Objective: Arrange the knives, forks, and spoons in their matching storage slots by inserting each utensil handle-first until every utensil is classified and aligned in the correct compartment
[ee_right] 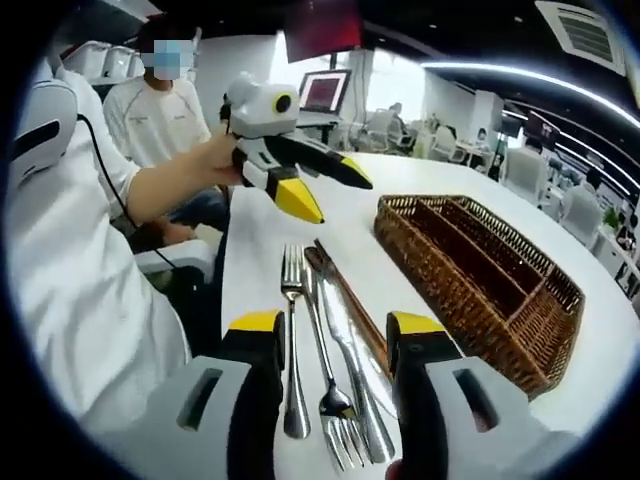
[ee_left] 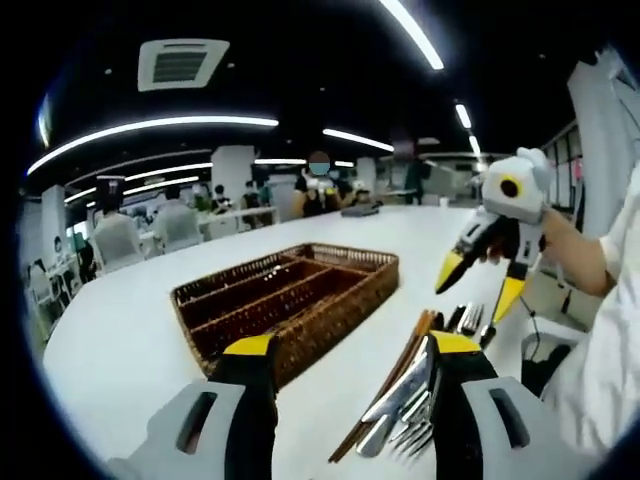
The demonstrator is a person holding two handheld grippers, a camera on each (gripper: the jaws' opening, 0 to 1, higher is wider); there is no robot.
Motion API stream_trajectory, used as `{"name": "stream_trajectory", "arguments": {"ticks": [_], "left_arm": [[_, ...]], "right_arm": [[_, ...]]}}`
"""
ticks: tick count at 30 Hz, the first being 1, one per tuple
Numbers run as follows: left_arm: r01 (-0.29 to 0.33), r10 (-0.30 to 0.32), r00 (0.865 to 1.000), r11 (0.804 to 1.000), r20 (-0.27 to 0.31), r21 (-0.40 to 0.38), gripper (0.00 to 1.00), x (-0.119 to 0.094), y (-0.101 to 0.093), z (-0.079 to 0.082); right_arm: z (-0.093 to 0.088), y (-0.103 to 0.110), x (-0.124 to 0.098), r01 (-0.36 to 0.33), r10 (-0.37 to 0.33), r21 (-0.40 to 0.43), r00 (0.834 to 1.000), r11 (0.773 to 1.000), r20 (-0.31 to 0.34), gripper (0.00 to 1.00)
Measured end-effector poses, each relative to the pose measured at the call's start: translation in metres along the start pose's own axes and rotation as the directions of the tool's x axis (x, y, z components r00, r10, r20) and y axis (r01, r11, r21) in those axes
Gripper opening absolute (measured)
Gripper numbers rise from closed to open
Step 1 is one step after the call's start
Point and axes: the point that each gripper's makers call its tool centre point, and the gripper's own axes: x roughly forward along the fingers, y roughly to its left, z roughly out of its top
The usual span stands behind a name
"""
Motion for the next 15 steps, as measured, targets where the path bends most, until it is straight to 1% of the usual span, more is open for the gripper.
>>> {"name": "stream_trajectory", "arguments": {"ticks": [3, 10, 15], "left_arm": [[-0.005, 0.005, 1.0, 1.0, 0.005, -0.01, 0.6, -0.002, 0.0, -0.002], [-0.019, 0.019, 1.0, 0.999, 0.009, -0.03, 0.6, -0.006, 0.001, -0.008], [-0.028, 0.028, 1.0, 0.999, 0.013, -0.035, 0.6, -0.009, -0.001, -0.009]], "right_arm": [[0.0, 0.007, 0.007, -0.031, 0.031, -0.009, 0.999, 0.999, -0.018, 0.35], [-0.004, 0.017, 0.021, -0.069, 0.068, -0.017, 0.996, 0.997, -0.064, 0.32], [-0.007, 0.028, 0.03, -0.11, 0.108, -0.011, 0.989, 0.994, -0.105, 0.27]]}}
